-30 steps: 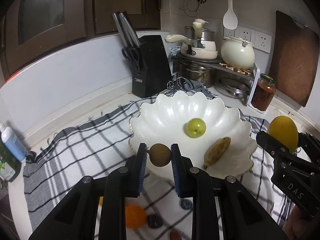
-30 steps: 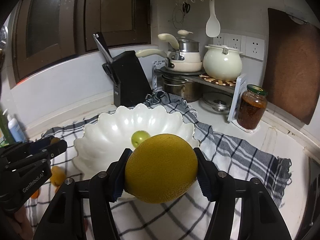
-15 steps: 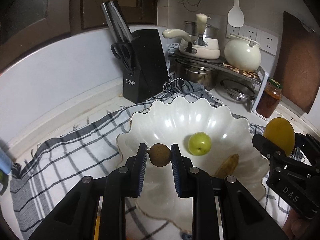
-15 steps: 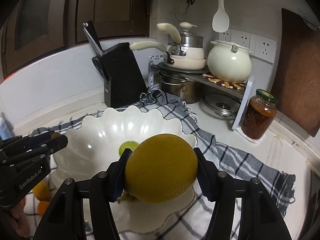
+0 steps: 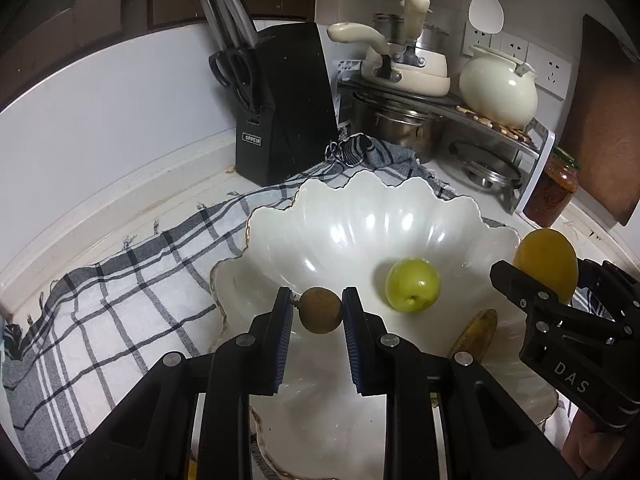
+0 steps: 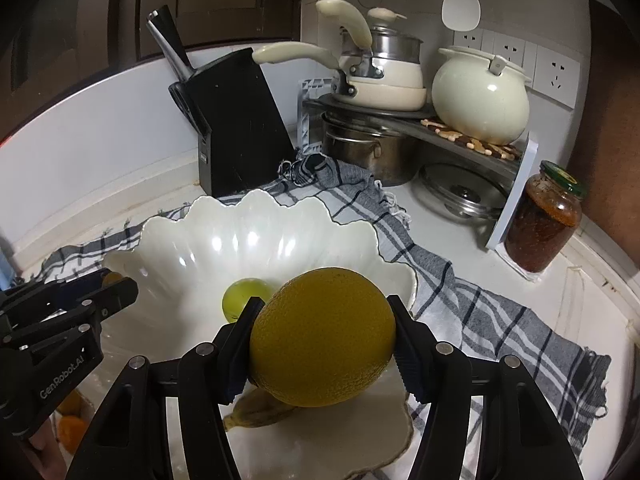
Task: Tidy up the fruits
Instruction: 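Carry both fruits over the white bowl and open both tools to release them, then withdraw both tools from the bowl back over the fruits on the towel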
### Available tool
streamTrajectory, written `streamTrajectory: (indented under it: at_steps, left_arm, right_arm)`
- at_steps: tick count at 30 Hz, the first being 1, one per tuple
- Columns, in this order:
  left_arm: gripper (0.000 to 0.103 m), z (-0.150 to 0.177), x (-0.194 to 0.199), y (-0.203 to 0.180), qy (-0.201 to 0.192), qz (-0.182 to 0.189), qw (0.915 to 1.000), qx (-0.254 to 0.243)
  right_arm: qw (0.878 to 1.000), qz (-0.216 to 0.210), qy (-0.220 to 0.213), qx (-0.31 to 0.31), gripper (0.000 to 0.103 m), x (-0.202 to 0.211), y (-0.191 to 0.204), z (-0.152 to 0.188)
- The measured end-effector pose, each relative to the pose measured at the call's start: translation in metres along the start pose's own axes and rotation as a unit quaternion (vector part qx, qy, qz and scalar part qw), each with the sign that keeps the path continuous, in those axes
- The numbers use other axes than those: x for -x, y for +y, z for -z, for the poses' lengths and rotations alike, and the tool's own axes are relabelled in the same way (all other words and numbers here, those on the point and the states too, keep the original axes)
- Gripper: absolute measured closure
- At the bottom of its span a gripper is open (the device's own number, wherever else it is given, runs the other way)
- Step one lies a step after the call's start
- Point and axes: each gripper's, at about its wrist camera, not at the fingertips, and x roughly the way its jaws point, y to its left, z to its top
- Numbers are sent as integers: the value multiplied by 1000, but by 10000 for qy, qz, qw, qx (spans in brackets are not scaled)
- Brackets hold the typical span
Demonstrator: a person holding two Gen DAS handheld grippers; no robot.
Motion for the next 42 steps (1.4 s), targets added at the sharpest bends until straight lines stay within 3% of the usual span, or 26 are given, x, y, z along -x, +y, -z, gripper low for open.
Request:
streamTrajectory:
  at_steps: [4, 7, 10, 19, 42]
  left_arm:
    - [59, -1, 2, -2, -34, -66, 9999, -69]
    - [48, -2, 5, -1, -47, -99, 9999, -70]
    - [40, -4, 12, 1, -123, -163, 9998, -35]
    - [17, -17, 46, 9, -486, -321, 9983, 40]
    - [12, 12, 120, 26, -731, -570, 9951, 353]
  right_arm:
    - [9999, -62, 13, -105, 41, -1, -4, -1]
    - [9997, 67, -182, -121, 19, 10, -4, -7]
    - [9994, 128, -313, -102, 14, 20, -2, -13]
    - [9982, 121, -562, -183, 10, 49, 4, -23]
    - [9955, 75, -874, -366, 9, 124, 22, 3]
